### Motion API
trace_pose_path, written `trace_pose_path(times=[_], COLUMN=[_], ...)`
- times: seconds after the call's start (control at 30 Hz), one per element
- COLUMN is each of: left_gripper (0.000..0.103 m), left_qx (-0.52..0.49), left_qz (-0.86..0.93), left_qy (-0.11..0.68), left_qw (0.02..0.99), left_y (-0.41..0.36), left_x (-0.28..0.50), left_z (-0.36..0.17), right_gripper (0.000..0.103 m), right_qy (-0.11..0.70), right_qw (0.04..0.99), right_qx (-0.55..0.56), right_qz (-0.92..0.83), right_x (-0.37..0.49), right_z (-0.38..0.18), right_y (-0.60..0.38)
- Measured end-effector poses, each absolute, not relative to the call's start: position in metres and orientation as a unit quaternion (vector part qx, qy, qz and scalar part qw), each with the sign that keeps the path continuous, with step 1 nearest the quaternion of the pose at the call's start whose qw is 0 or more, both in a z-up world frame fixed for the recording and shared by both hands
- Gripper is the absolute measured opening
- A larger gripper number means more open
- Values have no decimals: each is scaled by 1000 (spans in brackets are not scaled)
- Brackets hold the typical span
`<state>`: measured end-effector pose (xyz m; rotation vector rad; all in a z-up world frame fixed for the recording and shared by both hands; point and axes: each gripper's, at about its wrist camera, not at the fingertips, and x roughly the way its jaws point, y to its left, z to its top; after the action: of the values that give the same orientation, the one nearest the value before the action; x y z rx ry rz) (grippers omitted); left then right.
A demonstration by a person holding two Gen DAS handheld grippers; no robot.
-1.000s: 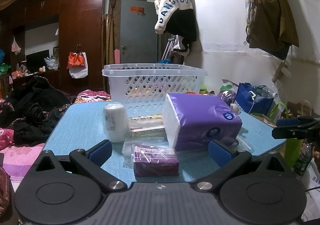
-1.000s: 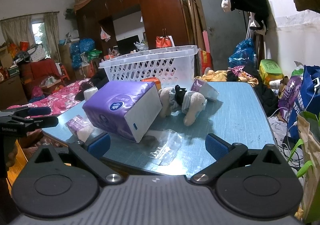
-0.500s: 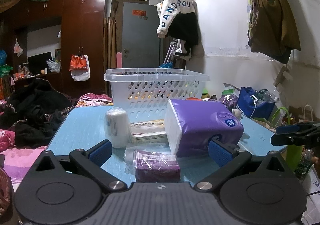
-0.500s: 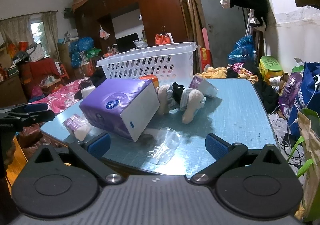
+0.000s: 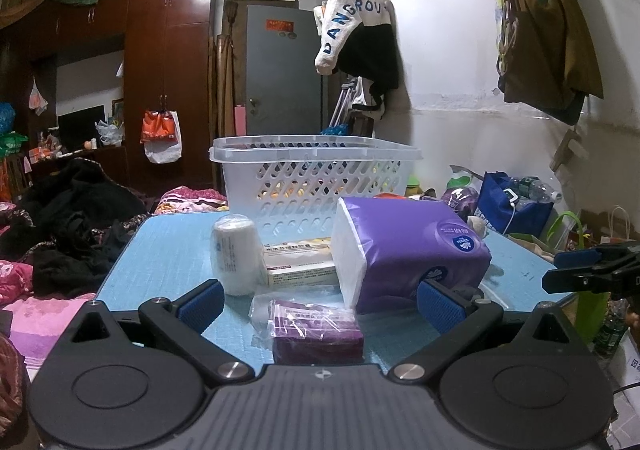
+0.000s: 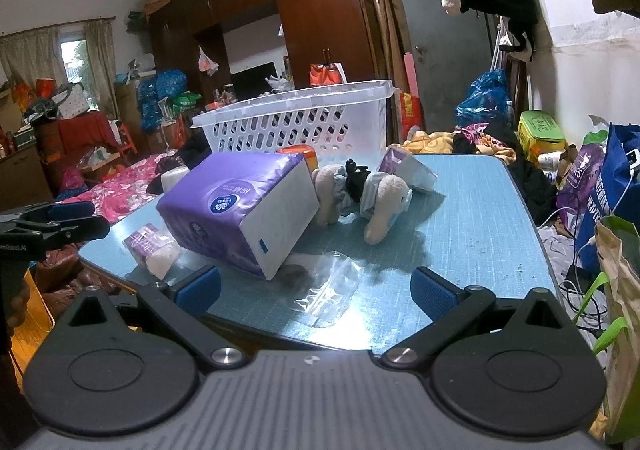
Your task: Organize objects
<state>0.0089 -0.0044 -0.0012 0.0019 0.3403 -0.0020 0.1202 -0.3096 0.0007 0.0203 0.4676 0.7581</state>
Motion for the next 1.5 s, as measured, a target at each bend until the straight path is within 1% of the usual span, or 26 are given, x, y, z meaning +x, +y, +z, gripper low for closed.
trace_pose_path(times=[0.67, 0.97, 1.13, 1.27, 1.33, 1.4, 1.5], left_gripper=[103, 103, 103, 103, 103, 103, 103], left_qx=[0, -16, -5, 42, 48, 54, 64], left_qz=[-2, -11, -32, -17, -7, -10, 12], left_qy=[170, 166, 155, 111, 99, 99, 92], left_qw=[986, 986, 987, 993, 994, 994, 994], left_y=[-5, 1, -2, -9, -9, -7, -4], left_x=[8, 9, 9, 5, 6, 9, 11], left_z=[-1, -1, -3, -3, -2, -1, -4], right_gripper=[103, 103, 103, 103, 103, 103, 103], right_qy=[228, 226, 194, 136, 116, 95, 90], right_qw=[902, 909, 920, 928, 928, 925, 912], right_qx=[9, 4, -4, -6, -8, 8, 57], right_qz=[366, 349, 340, 346, 355, 367, 397], right_x=[122, 126, 123, 117, 116, 116, 122], right_z=[-2, -7, -7, -9, -8, -9, -12], right_y=[-310, -307, -309, -315, -316, -320, -327])
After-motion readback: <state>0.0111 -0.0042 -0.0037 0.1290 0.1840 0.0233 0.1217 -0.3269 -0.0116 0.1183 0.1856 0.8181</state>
